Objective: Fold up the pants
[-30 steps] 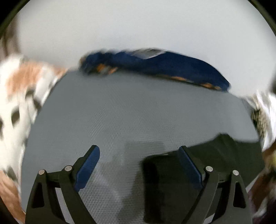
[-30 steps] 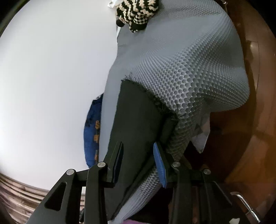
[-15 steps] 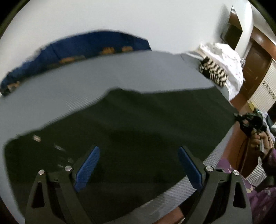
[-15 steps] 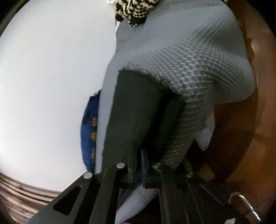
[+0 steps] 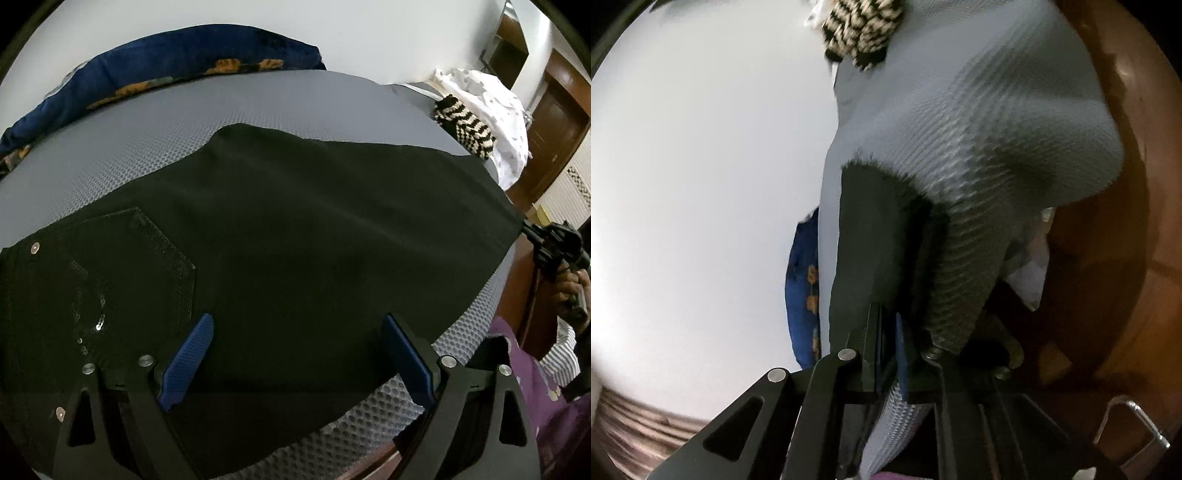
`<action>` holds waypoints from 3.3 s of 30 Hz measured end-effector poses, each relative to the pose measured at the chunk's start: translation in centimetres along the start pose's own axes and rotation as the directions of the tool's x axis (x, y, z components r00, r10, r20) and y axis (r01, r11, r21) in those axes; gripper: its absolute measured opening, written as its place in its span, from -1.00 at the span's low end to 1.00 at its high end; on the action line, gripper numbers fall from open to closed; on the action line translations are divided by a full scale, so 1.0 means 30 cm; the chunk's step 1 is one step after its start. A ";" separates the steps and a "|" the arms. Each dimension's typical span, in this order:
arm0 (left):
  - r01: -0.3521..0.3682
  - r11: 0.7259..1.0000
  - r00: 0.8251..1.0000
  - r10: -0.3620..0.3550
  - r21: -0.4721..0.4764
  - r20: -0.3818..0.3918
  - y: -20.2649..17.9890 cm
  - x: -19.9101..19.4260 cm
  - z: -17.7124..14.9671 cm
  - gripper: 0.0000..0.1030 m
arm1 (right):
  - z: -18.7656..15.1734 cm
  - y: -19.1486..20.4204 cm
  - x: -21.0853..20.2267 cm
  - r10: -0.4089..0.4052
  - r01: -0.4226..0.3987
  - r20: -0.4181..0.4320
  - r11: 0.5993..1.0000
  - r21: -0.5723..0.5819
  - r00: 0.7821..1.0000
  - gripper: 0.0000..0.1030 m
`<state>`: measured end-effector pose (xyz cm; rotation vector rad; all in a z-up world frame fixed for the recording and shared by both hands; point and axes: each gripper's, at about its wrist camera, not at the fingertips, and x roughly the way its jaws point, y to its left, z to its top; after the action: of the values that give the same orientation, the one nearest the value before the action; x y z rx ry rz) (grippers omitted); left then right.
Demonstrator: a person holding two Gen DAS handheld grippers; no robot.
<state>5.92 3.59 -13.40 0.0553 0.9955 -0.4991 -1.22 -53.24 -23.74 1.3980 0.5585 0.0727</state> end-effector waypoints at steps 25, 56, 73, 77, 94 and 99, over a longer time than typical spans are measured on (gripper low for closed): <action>0.041 0.998 0.999 -0.042 -0.050 -0.017 -0.035 0.000 0.004 0.79 | 0.063 0.112 -0.029 -0.195 0.206 0.104 0.973 -0.107 0.975 -0.84; 0.091 0.951 0.994 -0.067 -0.297 0.091 0.158 -0.195 -0.089 0.79 | -0.687 0.706 0.520 -0.136 -0.061 -0.323 0.844 -0.532 0.937 -0.85; 0.085 0.953 0.994 -0.062 -0.292 0.090 0.179 -0.185 -0.104 0.79 | -1.045 0.592 0.735 -0.355 -0.047 -0.450 0.741 -0.670 0.819 -0.84; 0.082 0.955 0.994 -0.059 -0.284 0.088 0.173 -0.182 -0.107 0.79 | -1.066 0.573 0.747 -0.366 -0.056 -0.450 0.723 -0.688 0.815 -0.84; 0.062 0.961 0.996 -0.044 -0.271 0.074 0.168 -0.161 -0.106 0.79 | -1.149 0.564 0.708 -0.391 -0.158 -0.463 0.604 -0.782 0.796 -0.59; 0.080 0.955 0.995 -0.060 -0.285 0.081 0.181 -0.181 -0.081 0.79 | -0.962 0.587 0.651 -0.169 -0.262 -0.579 0.767 -0.585 0.798 -0.41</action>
<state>3.93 11.08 -11.29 -0.2587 0.9937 -0.4132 8.70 -16.40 -15.45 0.6697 0.9235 0.7258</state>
